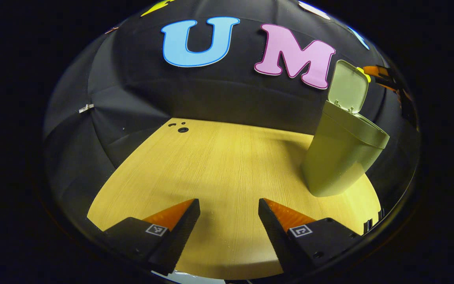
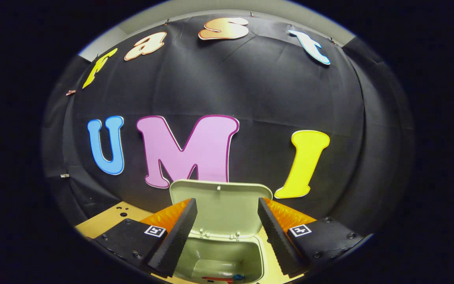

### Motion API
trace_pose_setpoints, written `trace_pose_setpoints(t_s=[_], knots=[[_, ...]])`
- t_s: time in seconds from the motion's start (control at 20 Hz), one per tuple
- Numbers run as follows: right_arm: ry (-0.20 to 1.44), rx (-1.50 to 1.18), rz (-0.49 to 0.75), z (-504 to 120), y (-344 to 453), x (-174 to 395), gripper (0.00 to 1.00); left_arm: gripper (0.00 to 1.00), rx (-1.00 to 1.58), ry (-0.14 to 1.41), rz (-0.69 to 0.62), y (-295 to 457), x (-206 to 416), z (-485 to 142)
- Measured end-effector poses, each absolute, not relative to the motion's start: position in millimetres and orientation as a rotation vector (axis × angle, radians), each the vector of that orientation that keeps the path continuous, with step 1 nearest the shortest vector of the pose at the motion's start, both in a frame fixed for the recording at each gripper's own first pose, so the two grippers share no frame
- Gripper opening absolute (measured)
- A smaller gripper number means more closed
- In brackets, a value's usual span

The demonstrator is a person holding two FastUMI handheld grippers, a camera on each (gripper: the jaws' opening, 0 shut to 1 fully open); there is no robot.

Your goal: Press the lid of the desktop garbage bin to open it, pick up the crumpled paper on the desktop and throw it into the bin, then pick up the pop can on the desktop and drop it into the bin, and finally close the garbage bin lid.

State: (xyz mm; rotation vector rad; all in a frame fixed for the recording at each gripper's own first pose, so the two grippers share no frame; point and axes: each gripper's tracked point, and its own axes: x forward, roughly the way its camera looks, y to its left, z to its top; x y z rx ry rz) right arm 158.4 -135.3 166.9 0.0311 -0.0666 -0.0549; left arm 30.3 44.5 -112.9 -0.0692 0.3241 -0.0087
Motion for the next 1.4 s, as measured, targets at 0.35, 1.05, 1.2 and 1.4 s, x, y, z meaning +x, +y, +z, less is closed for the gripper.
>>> trace_pose_setpoints(t_s=[0.35,1.05,1.2,1.4], knots=[[-0.111,0.033,-0.068,202.5,-137.8,183.6,0.97,0.96,-0.106,0.327,0.031,54.2,24.4,-116.1],[0.012,0.053,-0.01,183.9,-127.7,251.0,0.98,0.96,-0.218,0.3,0.218,89.4,-6.6,-129.3],[0.027,0.096,0.021,180.3,-126.7,245.7,0.95,0.96,-0.238,0.31,0.256,88.8,-16.2,-138.0],[0.031,0.116,0.072,174.1,-123.0,232.6,0.95,0.96,-0.236,0.289,0.289,80.9,-22.2,-133.0]])
